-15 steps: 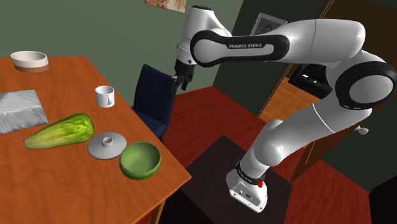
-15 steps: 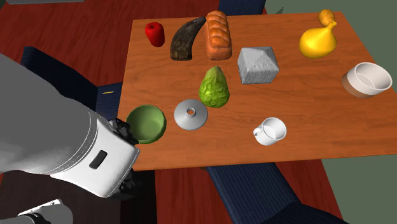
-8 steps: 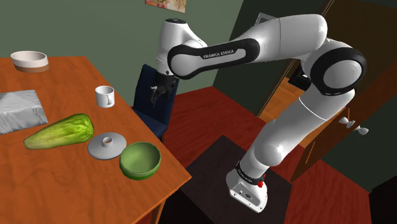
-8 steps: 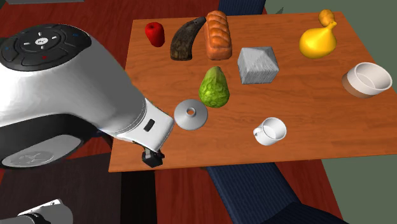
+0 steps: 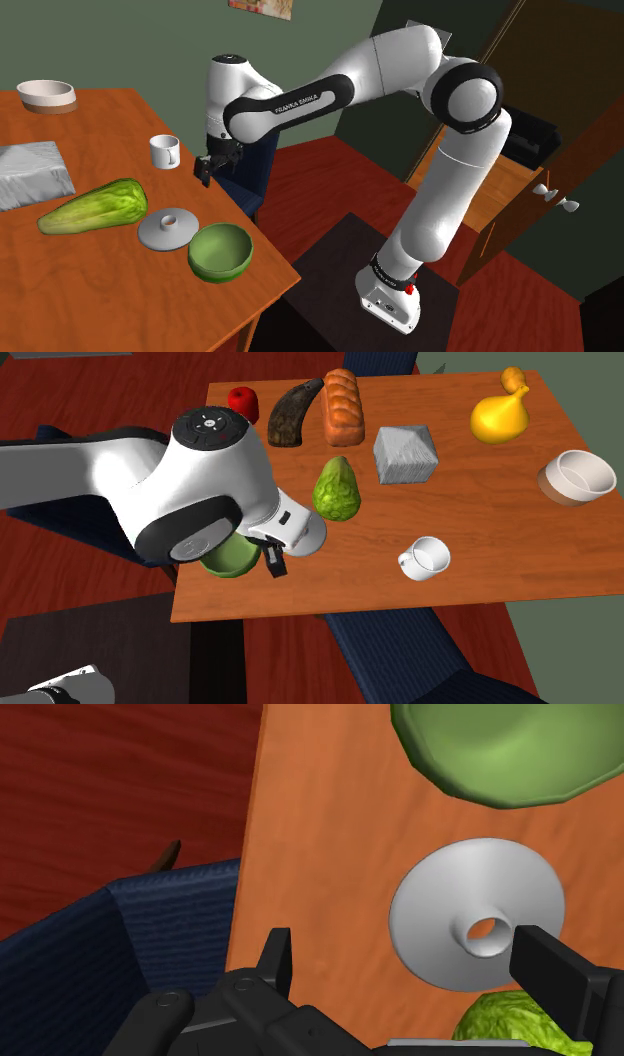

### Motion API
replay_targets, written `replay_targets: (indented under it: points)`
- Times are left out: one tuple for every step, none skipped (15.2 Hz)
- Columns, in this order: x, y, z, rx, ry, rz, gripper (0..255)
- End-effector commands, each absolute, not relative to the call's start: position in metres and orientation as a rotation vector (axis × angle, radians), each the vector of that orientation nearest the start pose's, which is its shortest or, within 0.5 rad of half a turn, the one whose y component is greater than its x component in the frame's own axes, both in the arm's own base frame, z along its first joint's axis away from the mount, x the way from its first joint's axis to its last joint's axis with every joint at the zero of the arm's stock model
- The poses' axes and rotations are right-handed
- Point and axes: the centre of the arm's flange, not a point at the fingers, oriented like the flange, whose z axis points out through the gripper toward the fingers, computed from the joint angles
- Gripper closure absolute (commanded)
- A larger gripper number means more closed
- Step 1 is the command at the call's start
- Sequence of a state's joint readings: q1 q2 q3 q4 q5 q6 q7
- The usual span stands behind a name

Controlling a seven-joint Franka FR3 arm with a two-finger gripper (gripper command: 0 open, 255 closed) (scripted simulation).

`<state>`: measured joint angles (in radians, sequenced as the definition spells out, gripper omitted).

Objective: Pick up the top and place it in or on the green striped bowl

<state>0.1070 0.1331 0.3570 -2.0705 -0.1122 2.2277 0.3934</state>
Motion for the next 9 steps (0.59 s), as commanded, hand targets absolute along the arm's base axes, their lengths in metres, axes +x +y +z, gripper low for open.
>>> replay_targets:
  points:
    - [0.528, 0.266, 0.357, -3.155, -0.214, -0.068, 0]
    - [0.534, 0.274, 0.349, -3.154, -0.216, -0.063, 0]
    - [0.540, 0.282, 0.340, -3.152, -0.217, -0.058, 0]
    - [0.546, 0.290, 0.332, -3.151, -0.218, -0.052, 0]
    - [0.551, 0.299, 0.323, -3.149, -0.220, -0.047, 0]
    - [0.557, 0.307, 0.314, -3.147, -0.221, -0.042, 0]
    - [0.563, 0.315, 0.306, -3.146, -0.223, -0.037, 0]
    - [0.569, 0.324, 0.297, -3.144, -0.224, -0.032, 0]
    - [0.575, 0.332, 0.289, -3.143, -0.225, -0.027, 0]
